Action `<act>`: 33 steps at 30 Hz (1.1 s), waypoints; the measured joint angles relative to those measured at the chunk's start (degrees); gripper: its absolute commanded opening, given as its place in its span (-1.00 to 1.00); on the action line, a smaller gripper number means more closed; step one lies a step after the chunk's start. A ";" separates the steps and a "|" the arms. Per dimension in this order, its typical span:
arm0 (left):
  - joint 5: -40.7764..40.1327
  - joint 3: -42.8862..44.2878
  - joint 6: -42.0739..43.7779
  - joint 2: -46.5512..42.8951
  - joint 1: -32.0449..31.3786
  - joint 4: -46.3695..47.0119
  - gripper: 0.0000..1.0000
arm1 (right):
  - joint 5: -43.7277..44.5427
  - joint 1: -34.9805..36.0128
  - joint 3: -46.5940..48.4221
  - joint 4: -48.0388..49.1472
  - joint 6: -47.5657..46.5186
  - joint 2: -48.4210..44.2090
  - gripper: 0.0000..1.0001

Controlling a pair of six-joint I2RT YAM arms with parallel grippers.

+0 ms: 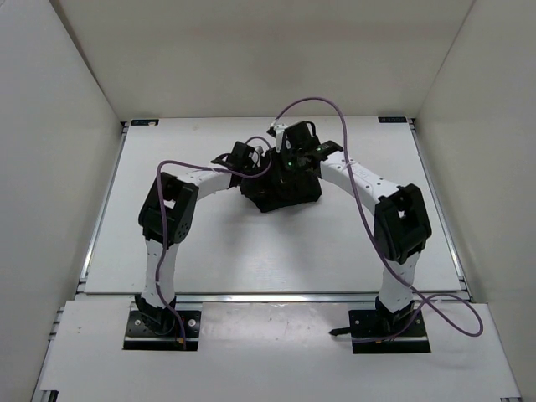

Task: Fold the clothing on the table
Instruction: Fold the skirt

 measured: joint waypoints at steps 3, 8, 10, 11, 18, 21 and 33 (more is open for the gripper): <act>2.89 -2.01 -1.36 -0.31 1.29 2.62 -0.44 | -1.20 0.48 -1.29 0.55 1.36 0.72 -0.90; 5.44 -6.05 -2.89 -1.86 2.25 7.04 -0.37 | -3.63 0.66 -3.02 2.10 4.09 1.27 -0.19; 6.21 -7.80 -3.52 -2.73 2.62 8.15 -0.34 | -4.76 0.59 -3.02 2.86 5.49 1.90 0.14; 6.49 -8.66 -3.85 -3.28 2.86 8.37 -0.32 | -5.27 0.48 -3.02 3.19 6.10 2.27 0.23; 7.30 -15.32 -4.24 -10.75 7.02 4.52 0.43 | -5.90 -1.49 -2.99 4.35 8.28 1.68 0.52; 7.06 -18.08 -3.80 -16.74 11.41 1.60 0.80 | -5.51 -4.59 -3.67 5.27 8.98 -0.46 0.39; 3.54 -16.22 -0.85 -31.63 11.47 -0.28 0.74 | -3.80 -15.21 -12.90 7.56 10.62 -7.52 0.29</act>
